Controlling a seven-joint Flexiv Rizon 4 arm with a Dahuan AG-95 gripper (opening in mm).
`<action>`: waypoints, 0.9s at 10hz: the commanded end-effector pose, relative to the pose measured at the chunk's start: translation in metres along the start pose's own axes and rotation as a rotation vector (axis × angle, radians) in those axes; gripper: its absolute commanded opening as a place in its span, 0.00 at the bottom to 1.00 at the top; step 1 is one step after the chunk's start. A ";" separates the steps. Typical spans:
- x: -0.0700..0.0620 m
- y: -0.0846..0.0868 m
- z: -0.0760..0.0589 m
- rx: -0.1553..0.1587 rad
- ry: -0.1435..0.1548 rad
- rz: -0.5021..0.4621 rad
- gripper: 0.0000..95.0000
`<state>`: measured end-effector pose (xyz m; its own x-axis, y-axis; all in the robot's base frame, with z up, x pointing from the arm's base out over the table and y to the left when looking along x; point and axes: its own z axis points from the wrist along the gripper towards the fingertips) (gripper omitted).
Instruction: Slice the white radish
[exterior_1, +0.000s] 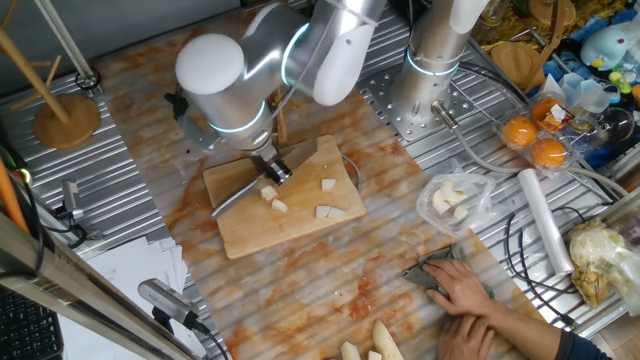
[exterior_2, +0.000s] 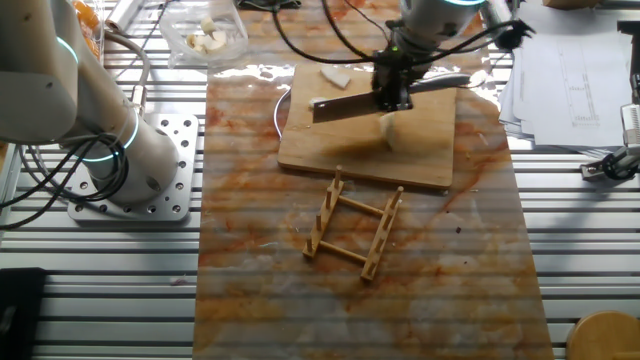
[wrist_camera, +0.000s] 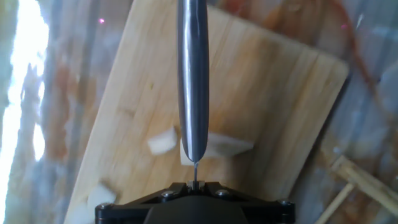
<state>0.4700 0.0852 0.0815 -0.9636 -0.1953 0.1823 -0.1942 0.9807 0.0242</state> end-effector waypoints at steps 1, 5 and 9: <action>-0.009 -0.003 -0.004 -0.018 -0.003 0.068 0.00; -0.015 -0.005 0.007 -0.028 -0.021 0.072 0.00; -0.017 -0.006 0.011 -0.027 -0.028 0.071 0.00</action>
<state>0.4854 0.0832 0.0660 -0.9799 -0.1249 0.1557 -0.1204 0.9920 0.0384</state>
